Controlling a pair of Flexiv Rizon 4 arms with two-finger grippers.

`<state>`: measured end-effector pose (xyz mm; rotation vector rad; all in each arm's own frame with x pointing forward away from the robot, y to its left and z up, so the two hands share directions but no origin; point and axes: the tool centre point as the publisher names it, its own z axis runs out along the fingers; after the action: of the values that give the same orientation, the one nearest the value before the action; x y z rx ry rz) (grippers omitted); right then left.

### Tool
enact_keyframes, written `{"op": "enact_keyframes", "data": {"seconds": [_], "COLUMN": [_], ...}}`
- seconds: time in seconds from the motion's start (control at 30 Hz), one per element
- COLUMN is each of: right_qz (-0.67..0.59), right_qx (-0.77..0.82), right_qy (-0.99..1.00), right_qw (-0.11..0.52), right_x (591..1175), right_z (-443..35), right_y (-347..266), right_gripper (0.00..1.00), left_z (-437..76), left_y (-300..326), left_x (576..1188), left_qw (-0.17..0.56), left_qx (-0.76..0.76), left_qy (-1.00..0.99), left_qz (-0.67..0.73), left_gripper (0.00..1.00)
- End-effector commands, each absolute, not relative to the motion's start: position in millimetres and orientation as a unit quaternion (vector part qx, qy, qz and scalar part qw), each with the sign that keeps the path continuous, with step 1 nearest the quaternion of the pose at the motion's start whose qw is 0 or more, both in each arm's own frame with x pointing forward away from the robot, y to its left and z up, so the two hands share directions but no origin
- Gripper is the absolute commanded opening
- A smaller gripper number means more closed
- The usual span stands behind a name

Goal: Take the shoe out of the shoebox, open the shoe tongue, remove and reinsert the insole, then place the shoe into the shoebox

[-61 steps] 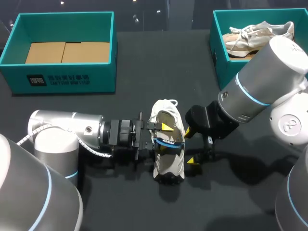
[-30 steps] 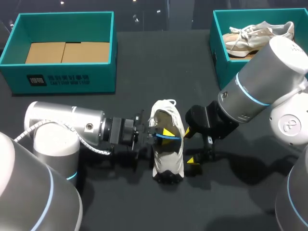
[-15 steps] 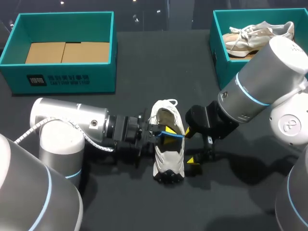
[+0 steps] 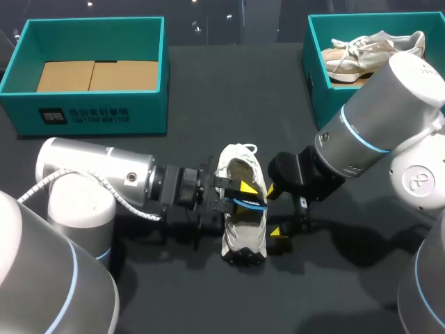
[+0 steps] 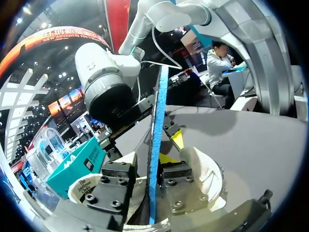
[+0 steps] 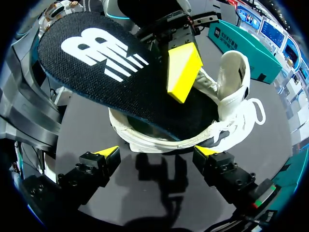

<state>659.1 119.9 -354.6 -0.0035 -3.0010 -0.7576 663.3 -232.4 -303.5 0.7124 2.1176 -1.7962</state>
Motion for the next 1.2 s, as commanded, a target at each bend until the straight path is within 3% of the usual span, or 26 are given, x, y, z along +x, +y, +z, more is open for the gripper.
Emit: {"op": "enact_keyframes", "data": {"seconds": [0.03, 0.8, 0.83, 0.87, 0.97, 1.2], "right_qz": [-0.244, -0.244, -0.244, -0.244, -0.244, -0.244], "right_qx": [-0.002, -0.002, -0.002, -0.002, -0.002, -0.002], "right_qy": [-0.969, -0.969, -0.969, -0.969, -0.969, -0.969], "right_qw": [0.022, 0.022, 0.022, 0.022, 0.022, 0.022], "right_x": [658, 658, 658, 658, 658, 658], "right_z": [-355, -355, -355, -355, -355, -355], "right_y": [120, 120, 120, 120, 120, 120], "right_gripper": [1.00, 1.00, 1.00, 1.00, 1.00, 1.00], "left_z": [-302, -341, -338, -335, -325, -311], "left_y": [-233, -235, -234, -233, -231, -227], "left_x": [660, 692, 690, 688, 680, 667], "left_qw": [0.137, 0.173, 0.173, 0.172, 0.173, 0.171], "left_qx": [0.248, 0.265, 0.263, 0.262, 0.261, 0.254], "left_qy": [0.734, 0.758, 0.758, 0.757, 0.753, 0.755], "left_qz": [-0.617, -0.570, -0.572, -0.574, -0.578, -0.580], "left_gripper": [0.00, 0.00, 0.06, 0.21, 0.35, 0.32]}}
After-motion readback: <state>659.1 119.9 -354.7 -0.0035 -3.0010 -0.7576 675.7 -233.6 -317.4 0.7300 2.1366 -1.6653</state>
